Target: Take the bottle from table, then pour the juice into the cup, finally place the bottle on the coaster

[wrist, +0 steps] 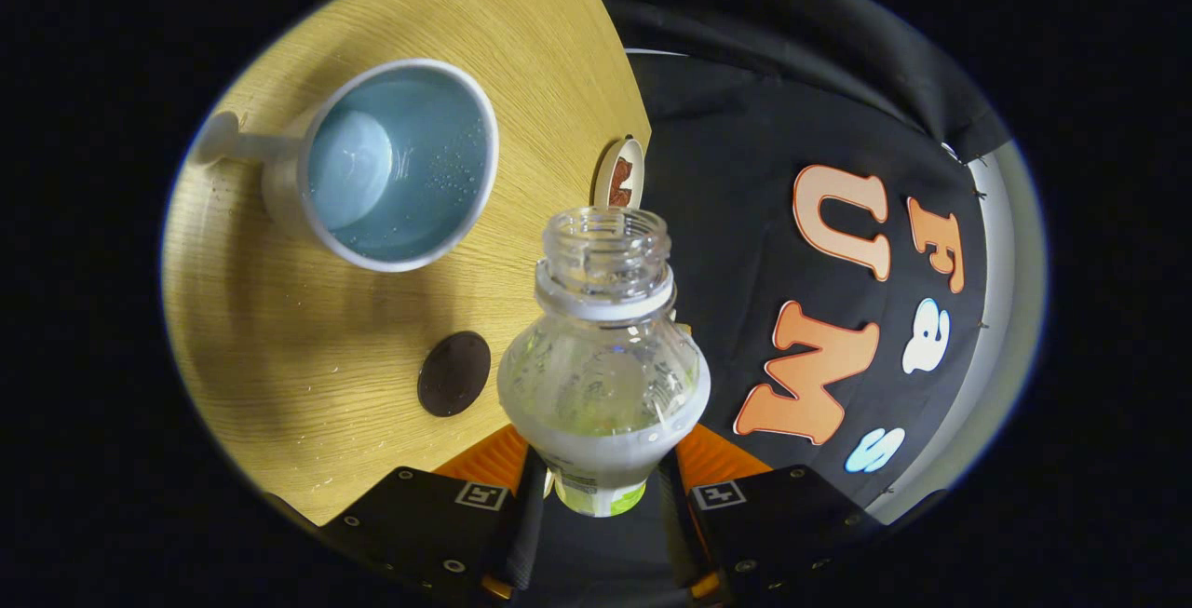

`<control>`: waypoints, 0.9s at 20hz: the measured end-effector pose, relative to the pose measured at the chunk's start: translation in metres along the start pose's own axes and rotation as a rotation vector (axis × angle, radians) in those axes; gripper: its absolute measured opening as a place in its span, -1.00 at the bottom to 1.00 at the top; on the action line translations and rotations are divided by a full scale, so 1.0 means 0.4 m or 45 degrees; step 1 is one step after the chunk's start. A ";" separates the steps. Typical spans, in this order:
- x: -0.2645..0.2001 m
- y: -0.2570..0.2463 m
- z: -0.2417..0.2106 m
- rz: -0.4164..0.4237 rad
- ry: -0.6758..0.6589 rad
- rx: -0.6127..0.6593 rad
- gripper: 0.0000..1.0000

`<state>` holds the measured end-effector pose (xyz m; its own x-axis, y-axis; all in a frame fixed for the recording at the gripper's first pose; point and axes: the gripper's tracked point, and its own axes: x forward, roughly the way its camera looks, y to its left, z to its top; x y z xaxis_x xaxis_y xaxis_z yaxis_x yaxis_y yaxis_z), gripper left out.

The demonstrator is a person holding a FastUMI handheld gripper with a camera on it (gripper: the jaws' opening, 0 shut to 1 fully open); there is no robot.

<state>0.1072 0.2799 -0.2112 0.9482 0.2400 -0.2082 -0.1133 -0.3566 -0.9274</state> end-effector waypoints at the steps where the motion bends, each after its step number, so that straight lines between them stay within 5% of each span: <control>1: -0.002 0.000 0.001 -0.002 0.000 -0.012 0.14; 18: 0.001 -0.008 0.007 0.002 -0.032 -0.102 0.13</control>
<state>0.1072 0.2836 -0.2091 0.9402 0.2618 -0.2181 -0.0895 -0.4278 -0.8994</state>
